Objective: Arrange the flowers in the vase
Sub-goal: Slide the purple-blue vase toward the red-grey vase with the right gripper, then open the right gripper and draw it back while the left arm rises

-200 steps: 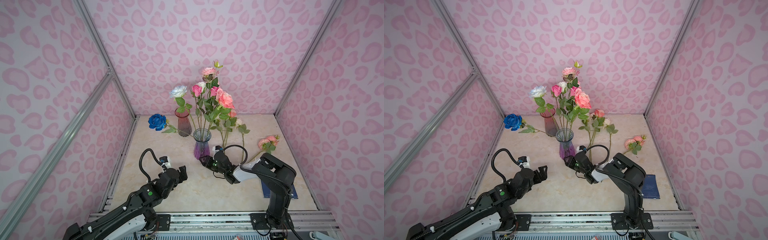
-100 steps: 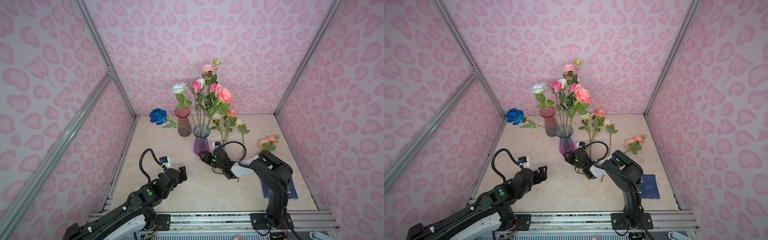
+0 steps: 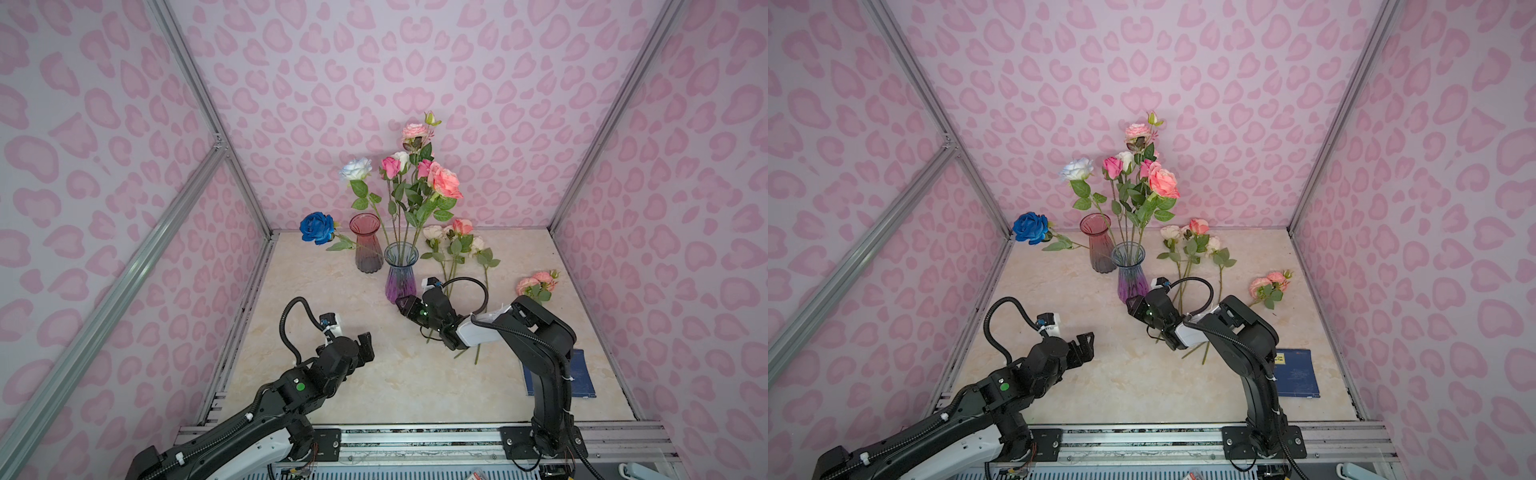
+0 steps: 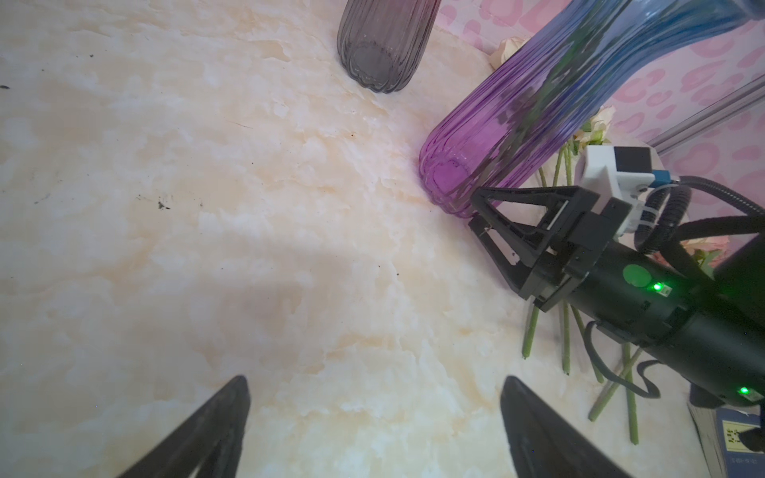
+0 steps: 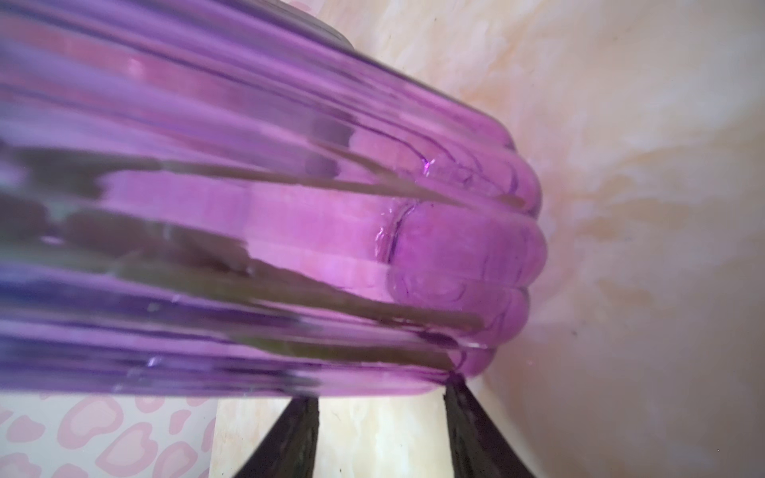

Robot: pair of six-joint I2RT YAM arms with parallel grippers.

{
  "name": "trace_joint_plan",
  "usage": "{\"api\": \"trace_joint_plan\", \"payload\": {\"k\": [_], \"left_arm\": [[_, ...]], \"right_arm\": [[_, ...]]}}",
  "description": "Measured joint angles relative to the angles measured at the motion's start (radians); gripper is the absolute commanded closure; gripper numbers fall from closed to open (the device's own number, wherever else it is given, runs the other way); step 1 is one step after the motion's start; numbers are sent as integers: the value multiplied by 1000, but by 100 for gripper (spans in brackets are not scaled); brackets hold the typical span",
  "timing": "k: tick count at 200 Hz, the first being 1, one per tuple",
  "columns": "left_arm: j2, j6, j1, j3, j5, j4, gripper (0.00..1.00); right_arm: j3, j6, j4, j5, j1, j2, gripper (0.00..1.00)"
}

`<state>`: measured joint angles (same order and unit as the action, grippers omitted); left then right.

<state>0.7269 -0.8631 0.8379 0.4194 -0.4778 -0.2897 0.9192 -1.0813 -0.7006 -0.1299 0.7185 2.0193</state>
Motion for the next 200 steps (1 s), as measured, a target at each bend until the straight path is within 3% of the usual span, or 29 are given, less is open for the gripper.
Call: {"api": "trace_joint_plan", "payload": {"k": [200], "left_arm": [[-52,11,-4,-23,-16,-2,5]], "right_arm": [[146,-51,40,36,-49,114,50]]}}
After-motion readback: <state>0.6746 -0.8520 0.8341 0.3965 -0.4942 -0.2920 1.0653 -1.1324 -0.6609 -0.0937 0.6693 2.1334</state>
